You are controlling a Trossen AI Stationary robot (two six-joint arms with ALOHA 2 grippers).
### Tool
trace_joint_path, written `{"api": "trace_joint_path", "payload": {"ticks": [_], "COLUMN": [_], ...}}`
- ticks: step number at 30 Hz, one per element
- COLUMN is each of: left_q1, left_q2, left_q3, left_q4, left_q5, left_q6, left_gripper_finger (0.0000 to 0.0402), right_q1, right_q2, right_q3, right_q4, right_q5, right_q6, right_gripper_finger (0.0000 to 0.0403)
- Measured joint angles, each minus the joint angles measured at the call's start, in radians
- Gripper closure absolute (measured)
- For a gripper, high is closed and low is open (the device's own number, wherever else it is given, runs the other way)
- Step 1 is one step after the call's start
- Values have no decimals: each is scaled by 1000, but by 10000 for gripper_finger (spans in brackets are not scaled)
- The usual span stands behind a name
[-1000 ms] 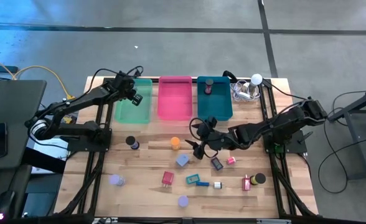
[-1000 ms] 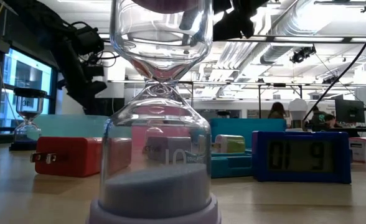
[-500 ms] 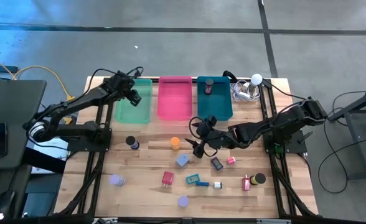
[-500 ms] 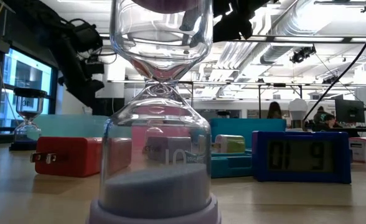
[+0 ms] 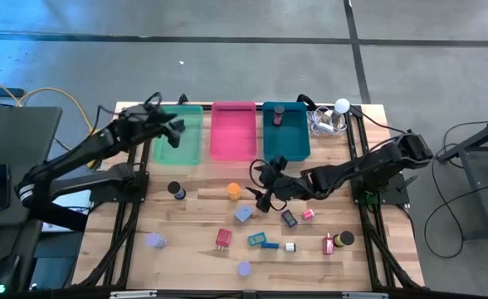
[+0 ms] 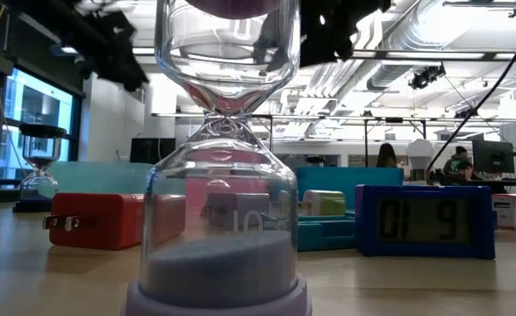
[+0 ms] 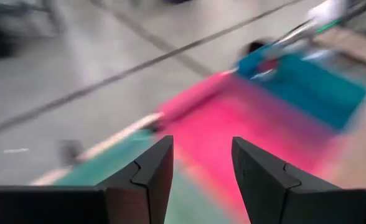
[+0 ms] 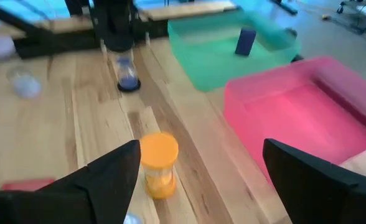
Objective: Pick & Place Office items
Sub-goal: Put the green adapter into the red bin
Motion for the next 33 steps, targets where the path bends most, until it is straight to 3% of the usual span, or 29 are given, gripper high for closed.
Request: {"api": "trace_joint_path", "payload": {"ticks": [5, 15, 24, 33], "left_q1": [-82, -222, -432, -630], "left_q2": [-87, -76, -62, -54], "left_q3": [0, 0, 0, 0], "left_q4": [6, 6, 1, 5], "left_q5": [195, 382, 416, 377], "left_q6": [-55, -81, -59, -57], "left_gripper_finger": [245, 245, 245, 245], "right_q1": [0, -2, -6, -6], "right_q2": [39, 43, 43, 43], "right_q3": [1, 2, 2, 2], "right_q4": [71, 151, 150, 149], "right_q5": [7, 6, 4, -75], "right_q6": [-35, -105, -106, -107], "right_gripper_finger": [75, 75, 75, 75]}}
